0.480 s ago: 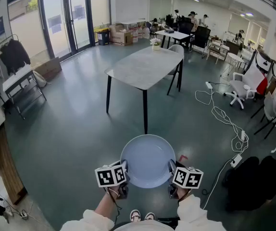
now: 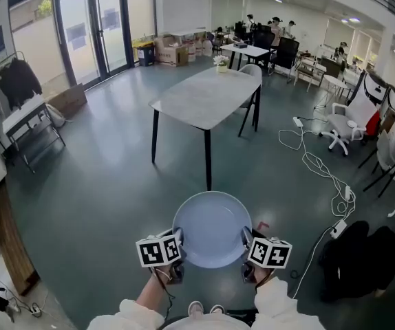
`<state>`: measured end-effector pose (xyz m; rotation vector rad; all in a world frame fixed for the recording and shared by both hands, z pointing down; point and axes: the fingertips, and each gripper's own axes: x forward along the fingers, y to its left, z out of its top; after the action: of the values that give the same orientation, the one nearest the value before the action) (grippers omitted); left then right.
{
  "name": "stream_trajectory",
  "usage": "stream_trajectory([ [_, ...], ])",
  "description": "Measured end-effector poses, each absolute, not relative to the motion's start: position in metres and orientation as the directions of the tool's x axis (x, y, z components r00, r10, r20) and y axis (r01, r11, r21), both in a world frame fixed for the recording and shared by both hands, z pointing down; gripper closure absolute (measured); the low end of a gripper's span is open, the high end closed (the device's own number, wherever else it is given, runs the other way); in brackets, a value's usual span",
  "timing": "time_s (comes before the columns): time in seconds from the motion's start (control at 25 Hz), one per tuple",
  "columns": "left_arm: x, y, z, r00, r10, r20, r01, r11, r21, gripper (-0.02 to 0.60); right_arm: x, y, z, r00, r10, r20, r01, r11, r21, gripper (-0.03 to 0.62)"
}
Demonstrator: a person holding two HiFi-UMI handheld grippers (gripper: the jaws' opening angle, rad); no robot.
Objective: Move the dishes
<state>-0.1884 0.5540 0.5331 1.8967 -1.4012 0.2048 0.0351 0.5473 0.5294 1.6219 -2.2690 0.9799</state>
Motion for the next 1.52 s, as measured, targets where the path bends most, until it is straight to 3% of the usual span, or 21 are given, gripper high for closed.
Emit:
stream_trajectory([
  [0.8,-0.186,0.512,0.551,0.426,-0.705,0.568,-0.882,-0.183,0.434,0.554,0.039,0.515,0.553,-0.342,-0.773,0.534,-0.891,0.086,-0.446,0.508],
  [1.52,-0.134,0.361,0.548,0.401,-0.719,0.567,-0.883,-0.140,0.448,0.554,0.090,0.352,0.550,-0.379,-0.740,0.555,-0.892,0.133,-0.433,0.508],
])
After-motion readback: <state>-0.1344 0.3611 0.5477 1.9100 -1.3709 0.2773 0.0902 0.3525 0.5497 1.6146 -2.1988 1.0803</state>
